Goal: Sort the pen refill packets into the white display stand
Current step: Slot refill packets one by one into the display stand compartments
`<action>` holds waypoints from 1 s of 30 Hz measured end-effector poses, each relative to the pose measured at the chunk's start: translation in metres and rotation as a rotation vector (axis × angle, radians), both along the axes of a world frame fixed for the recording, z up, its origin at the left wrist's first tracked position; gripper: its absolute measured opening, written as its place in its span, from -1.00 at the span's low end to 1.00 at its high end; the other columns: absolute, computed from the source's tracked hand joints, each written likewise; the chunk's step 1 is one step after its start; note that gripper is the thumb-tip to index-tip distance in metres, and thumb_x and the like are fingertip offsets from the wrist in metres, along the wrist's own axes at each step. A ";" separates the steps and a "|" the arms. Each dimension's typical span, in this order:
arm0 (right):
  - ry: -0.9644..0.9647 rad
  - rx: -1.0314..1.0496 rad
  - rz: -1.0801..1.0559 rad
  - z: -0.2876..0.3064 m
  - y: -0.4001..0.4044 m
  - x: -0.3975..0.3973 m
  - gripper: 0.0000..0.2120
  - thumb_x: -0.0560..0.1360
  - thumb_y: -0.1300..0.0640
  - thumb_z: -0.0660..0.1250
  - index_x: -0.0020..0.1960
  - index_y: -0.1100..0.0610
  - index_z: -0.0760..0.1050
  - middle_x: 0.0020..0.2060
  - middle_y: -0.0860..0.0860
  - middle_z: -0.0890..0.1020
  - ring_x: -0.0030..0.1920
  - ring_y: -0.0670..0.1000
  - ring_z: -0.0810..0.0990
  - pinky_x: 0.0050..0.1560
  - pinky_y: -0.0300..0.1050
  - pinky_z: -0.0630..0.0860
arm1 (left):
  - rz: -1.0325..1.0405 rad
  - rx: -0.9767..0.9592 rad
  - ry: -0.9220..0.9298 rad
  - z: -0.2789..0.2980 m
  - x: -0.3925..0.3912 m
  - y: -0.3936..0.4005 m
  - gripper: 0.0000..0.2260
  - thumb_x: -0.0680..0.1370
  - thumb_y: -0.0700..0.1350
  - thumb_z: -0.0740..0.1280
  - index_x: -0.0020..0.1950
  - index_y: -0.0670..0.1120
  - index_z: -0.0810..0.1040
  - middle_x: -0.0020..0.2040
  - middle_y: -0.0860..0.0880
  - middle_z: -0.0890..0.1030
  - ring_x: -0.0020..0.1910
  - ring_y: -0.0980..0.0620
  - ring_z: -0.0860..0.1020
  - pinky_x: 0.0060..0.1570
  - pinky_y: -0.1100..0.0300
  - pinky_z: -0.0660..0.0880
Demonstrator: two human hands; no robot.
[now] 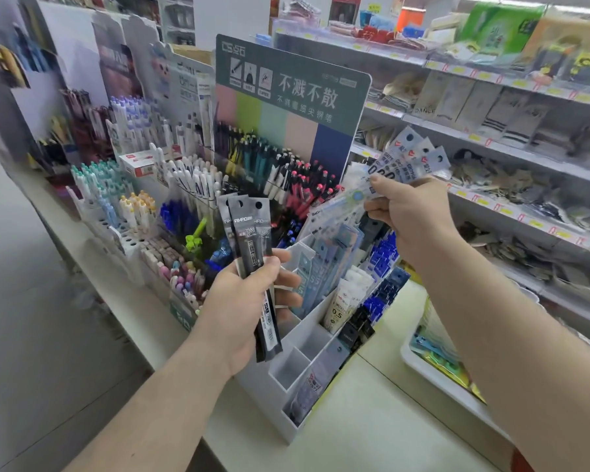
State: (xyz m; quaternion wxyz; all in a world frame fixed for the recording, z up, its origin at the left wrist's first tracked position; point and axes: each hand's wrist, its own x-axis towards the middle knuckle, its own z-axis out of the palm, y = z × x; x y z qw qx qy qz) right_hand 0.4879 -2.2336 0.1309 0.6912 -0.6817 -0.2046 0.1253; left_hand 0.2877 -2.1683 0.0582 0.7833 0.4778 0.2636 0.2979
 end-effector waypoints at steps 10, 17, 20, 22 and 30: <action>-0.202 -0.243 -0.081 -0.009 0.013 0.011 -0.83 0.50 0.21 0.46 0.03 0.24 0.53 -0.21 0.15 0.64 -0.38 -0.02 0.61 -0.40 -0.23 0.52 | -0.024 0.017 0.018 -0.004 0.000 0.005 -0.81 0.67 -0.16 0.20 -0.01 -0.05 0.60 -0.30 -0.02 0.64 -0.38 0.04 0.60 -0.36 0.16 0.48; -0.331 -0.334 -0.083 -0.005 0.011 0.012 -0.84 0.47 0.20 0.46 -0.01 0.28 0.59 -0.17 0.27 0.68 -0.32 0.08 0.64 -0.21 0.13 0.65 | -0.044 0.009 0.009 -0.005 0.001 0.004 -0.81 0.67 -0.16 0.19 0.00 -0.05 0.60 -0.30 -0.02 0.64 -0.38 0.03 0.60 -0.40 0.19 0.50; -0.314 -0.353 -0.073 -0.002 0.009 0.014 -0.85 0.48 0.23 0.45 -0.06 0.31 0.57 -0.26 0.28 0.65 -0.35 0.08 0.61 -0.22 0.09 0.63 | -0.056 0.001 -0.003 -0.006 0.000 0.004 -0.82 0.67 -0.17 0.20 0.02 -0.07 0.59 -0.29 -0.03 0.65 -0.37 0.02 0.62 -0.40 0.18 0.53; -0.280 -0.343 -0.032 -0.001 0.011 0.015 -0.89 0.49 0.26 0.44 -0.10 0.30 0.55 -0.35 0.19 0.60 -0.43 0.02 0.57 -0.30 -0.05 0.57 | -0.069 -0.008 -0.007 -0.006 0.000 0.003 -0.83 0.67 -0.17 0.20 0.02 -0.08 0.58 -0.28 -0.04 0.66 -0.36 0.01 0.63 -0.39 0.17 0.56; -0.300 -0.389 -0.025 -0.004 0.026 0.019 -0.89 0.46 0.27 0.43 -0.14 0.24 0.50 -0.33 0.20 0.61 -0.41 0.03 0.58 -0.22 0.00 0.63 | -0.094 -0.025 -0.021 -0.008 0.000 0.000 -0.84 0.67 -0.18 0.19 0.03 -0.08 0.58 -0.26 -0.05 0.67 -0.35 0.01 0.63 -0.37 0.16 0.57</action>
